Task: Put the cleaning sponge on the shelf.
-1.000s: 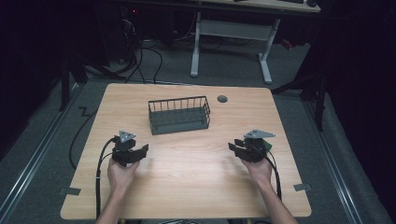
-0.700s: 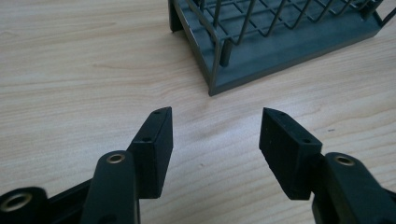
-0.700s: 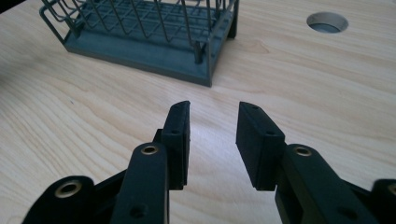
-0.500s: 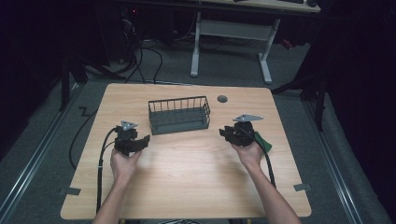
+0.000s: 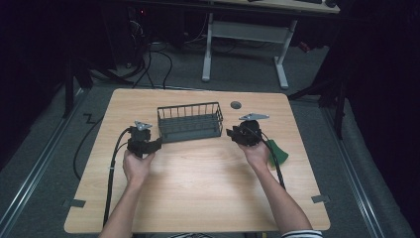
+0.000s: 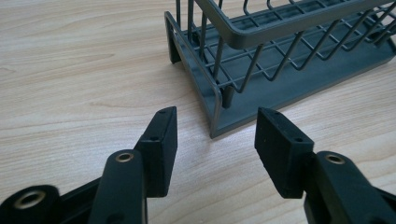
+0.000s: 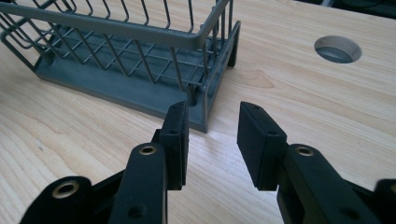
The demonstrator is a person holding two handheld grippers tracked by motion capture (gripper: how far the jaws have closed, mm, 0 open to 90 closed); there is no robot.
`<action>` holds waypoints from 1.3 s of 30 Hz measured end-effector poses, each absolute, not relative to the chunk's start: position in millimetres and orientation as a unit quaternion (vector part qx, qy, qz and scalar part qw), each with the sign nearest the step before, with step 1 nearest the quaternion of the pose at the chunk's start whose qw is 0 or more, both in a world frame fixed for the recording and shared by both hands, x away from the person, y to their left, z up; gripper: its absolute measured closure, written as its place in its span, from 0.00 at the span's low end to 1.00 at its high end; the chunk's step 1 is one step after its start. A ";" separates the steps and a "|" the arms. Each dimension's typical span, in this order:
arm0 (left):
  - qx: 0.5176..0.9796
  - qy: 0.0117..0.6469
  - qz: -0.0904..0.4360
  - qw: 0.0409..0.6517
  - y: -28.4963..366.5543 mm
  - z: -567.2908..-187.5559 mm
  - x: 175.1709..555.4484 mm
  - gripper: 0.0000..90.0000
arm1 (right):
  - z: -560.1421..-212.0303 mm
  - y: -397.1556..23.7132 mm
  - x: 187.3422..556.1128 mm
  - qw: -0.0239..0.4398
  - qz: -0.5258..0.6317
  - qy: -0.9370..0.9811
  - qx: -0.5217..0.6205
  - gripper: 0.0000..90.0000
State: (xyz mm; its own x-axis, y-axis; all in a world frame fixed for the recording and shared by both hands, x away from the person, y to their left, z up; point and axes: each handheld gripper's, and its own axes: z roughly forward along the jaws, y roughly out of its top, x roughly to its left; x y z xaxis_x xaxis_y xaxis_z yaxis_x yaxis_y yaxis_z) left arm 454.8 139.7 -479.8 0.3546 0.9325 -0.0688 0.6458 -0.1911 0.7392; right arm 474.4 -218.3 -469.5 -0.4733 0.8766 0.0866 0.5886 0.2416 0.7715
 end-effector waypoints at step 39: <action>0.730 0.542 0.178 0.376 136.4 -502.1 475.5 0.93 | -494.1 -189.9 512.0 0.168 0.342 0.778 0.499 0.96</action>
